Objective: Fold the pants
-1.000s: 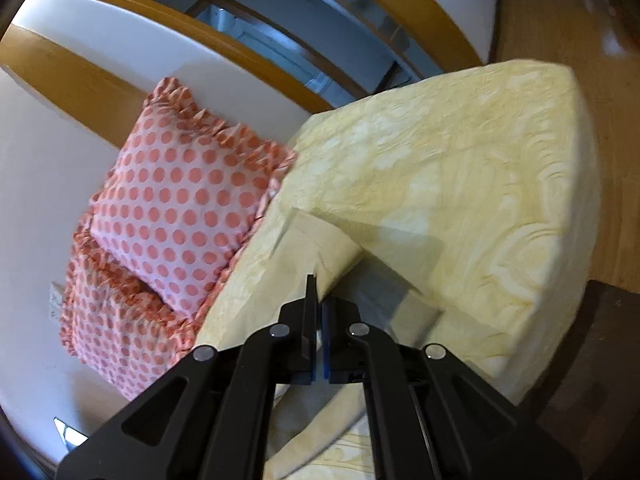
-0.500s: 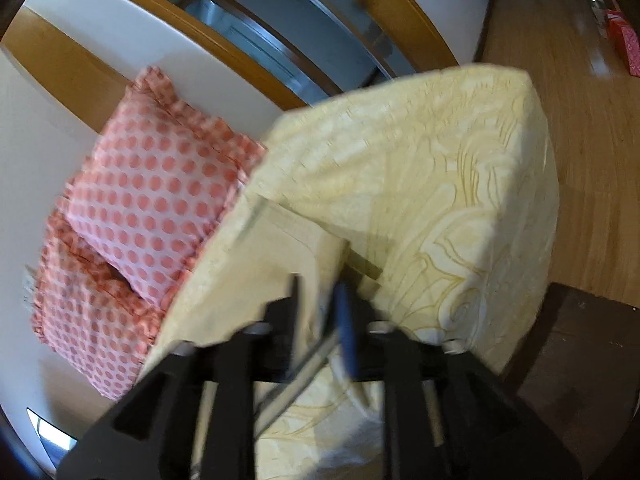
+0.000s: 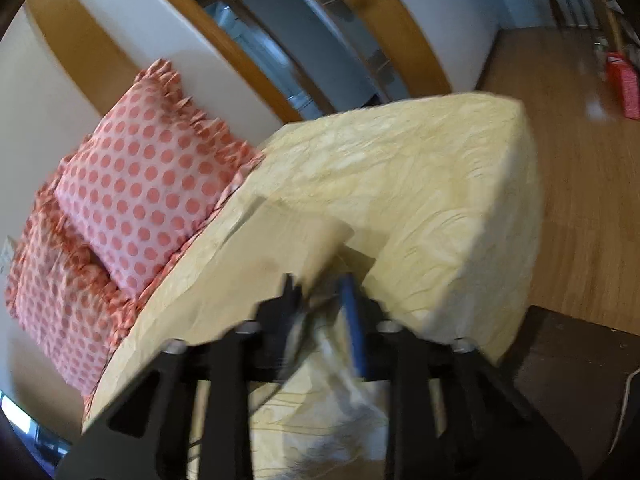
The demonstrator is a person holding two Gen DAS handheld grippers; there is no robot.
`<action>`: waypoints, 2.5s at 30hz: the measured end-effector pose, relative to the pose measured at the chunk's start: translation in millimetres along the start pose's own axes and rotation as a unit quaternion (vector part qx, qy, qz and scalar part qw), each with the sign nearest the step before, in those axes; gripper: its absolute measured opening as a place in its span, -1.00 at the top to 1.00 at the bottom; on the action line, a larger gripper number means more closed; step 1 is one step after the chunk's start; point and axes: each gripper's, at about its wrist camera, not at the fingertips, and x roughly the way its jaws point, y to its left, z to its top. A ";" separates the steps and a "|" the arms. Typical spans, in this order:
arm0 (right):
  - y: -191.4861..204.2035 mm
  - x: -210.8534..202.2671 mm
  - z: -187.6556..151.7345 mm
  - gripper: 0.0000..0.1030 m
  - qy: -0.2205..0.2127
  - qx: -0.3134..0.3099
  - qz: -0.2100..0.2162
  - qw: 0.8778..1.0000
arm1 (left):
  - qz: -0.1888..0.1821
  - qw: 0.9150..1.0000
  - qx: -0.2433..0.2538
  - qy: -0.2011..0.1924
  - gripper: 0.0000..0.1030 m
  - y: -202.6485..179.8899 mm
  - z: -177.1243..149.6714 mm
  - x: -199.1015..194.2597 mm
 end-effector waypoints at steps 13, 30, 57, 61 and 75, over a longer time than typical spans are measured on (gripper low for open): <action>275.6 -4.4 -130.3 0.82 0.157 -0.239 0.361 0.888 | 0.008 0.999 -0.027 0.040 -0.66 11.9 -23.9 30.7; 326.2 -26.3 -301.6 0.15 0.288 -0.445 0.390 0.753 | 0.038 0.978 -0.204 0.029 -0.66 112.3 -17.7 2.3; 327.5 -22.2 -310.6 -0.68 0.270 -0.457 0.409 0.742 | 0.032 0.969 -0.243 0.030 -0.59 124.8 15.1 56.7; 327.4 -22.1 -311.7 -0.68 0.267 -0.459 0.412 0.741 | 0.018 0.965 -0.260 0.030 -0.50 113.6 9.3 53.0; 320.5 -19.1 -295.5 -0.68 0.266 -0.418 0.434 0.752 | 0.033 0.978 -0.205 -0.011 0.82 81.4 45.9 39.5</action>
